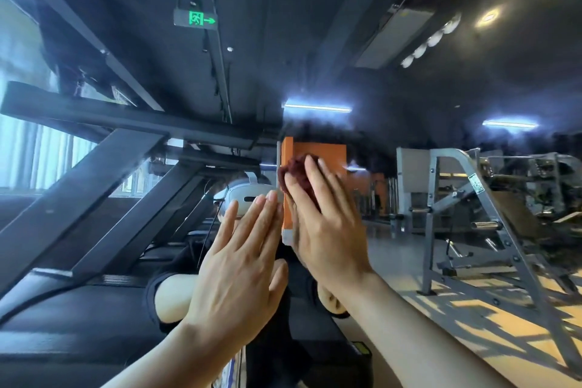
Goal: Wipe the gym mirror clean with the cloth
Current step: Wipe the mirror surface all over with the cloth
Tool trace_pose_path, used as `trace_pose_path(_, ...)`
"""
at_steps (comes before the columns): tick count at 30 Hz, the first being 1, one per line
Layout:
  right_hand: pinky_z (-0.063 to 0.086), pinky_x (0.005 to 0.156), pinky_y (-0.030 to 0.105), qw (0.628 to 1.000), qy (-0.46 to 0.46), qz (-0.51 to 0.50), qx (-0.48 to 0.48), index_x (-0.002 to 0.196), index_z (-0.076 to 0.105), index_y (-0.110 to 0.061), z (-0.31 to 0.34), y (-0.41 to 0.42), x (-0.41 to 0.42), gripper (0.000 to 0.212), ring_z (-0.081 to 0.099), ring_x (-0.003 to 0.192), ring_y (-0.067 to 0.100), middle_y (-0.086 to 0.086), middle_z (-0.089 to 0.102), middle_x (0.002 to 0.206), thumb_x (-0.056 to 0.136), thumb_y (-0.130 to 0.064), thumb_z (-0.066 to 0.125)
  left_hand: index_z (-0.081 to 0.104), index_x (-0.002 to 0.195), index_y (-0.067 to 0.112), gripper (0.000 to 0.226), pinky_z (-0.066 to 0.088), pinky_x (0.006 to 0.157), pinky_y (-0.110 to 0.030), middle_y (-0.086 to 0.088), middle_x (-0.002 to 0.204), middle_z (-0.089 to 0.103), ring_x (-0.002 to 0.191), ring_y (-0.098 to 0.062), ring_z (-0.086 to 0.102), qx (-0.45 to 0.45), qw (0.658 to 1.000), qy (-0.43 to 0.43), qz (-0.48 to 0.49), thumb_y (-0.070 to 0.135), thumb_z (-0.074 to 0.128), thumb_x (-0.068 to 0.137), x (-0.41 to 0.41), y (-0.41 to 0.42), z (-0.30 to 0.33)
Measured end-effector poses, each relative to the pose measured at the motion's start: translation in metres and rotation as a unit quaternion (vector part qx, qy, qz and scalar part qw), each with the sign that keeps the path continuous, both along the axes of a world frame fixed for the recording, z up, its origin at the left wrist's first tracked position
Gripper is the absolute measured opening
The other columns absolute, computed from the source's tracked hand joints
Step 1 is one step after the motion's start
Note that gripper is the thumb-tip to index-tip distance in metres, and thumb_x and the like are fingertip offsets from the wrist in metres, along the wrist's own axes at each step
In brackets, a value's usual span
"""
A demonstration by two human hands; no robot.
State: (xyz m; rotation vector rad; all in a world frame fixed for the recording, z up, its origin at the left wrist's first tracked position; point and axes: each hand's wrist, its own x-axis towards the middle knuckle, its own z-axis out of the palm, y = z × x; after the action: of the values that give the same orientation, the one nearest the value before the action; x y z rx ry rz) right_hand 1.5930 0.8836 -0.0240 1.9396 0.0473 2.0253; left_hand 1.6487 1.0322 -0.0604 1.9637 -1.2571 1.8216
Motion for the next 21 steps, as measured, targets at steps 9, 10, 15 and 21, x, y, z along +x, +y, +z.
trace_pose_path(9, 0.032, 0.117, 0.059, 0.977, -0.113, -0.019, 0.182, 0.143, 0.054, -0.009, 0.077, -0.007, -0.004, 0.051, 0.039, 0.140, 0.042, 0.023, 0.041, 0.153, 0.102, -0.025, 0.027, 0.052, 0.144, 0.006, 0.062, 0.019, 0.116, -0.067, -0.008, 0.152, 0.047, 0.140, -0.023, 0.042, 0.002, 1.000, -0.010, -0.016, 0.039, 0.045, 0.092, 0.008, 0.028, 0.037)
trace_pose_path(10, 0.026, 0.120, 0.056, 0.986, -0.085, -0.022, 0.140, 0.144, 0.052, -0.010, 0.070, 0.008, 0.005, 0.050, 0.036, 0.143, 0.040, 0.022, 0.040, 0.155, 0.103, -0.026, 0.029, 0.051, 0.144, 0.006, 0.062, 0.017, 0.116, -0.067, -0.008, 0.152, 0.046, 0.141, -0.024, 0.041, -0.008, 1.000, -0.005, -0.015, 0.040, 0.043, 0.092, 0.010, 0.031, 0.045)
trace_pose_path(15, 0.027, 0.120, 0.051, 0.996, 0.032, -0.046, -0.063, 0.145, 0.052, -0.016, 0.047, -0.001, 0.000, 0.044, 0.036, 0.143, 0.034, 0.017, 0.042, 0.154, 0.103, -0.025, 0.042, 0.049, 0.144, 0.001, 0.069, 0.005, 0.120, -0.062, -0.012, 0.153, 0.045, 0.143, -0.028, 0.039, -0.021, 1.000, -0.008, 0.005, 0.044, 0.038, 0.091, 0.020, 0.057, 0.087)
trace_pose_path(21, 0.043, 0.103, 0.061, 0.952, -0.157, -0.057, 0.256, 0.139, 0.055, -0.003, 0.104, -0.001, 0.002, 0.048, 0.047, 0.126, 0.050, 0.030, 0.044, 0.146, 0.102, -0.026, 0.036, 0.049, 0.142, -0.001, 0.072, 0.005, 0.120, -0.063, -0.017, 0.150, 0.047, 0.141, -0.031, 0.042, -0.050, 0.997, 0.003, 0.060, 0.045, 0.041, 0.088, 0.041, 0.101, 0.124)
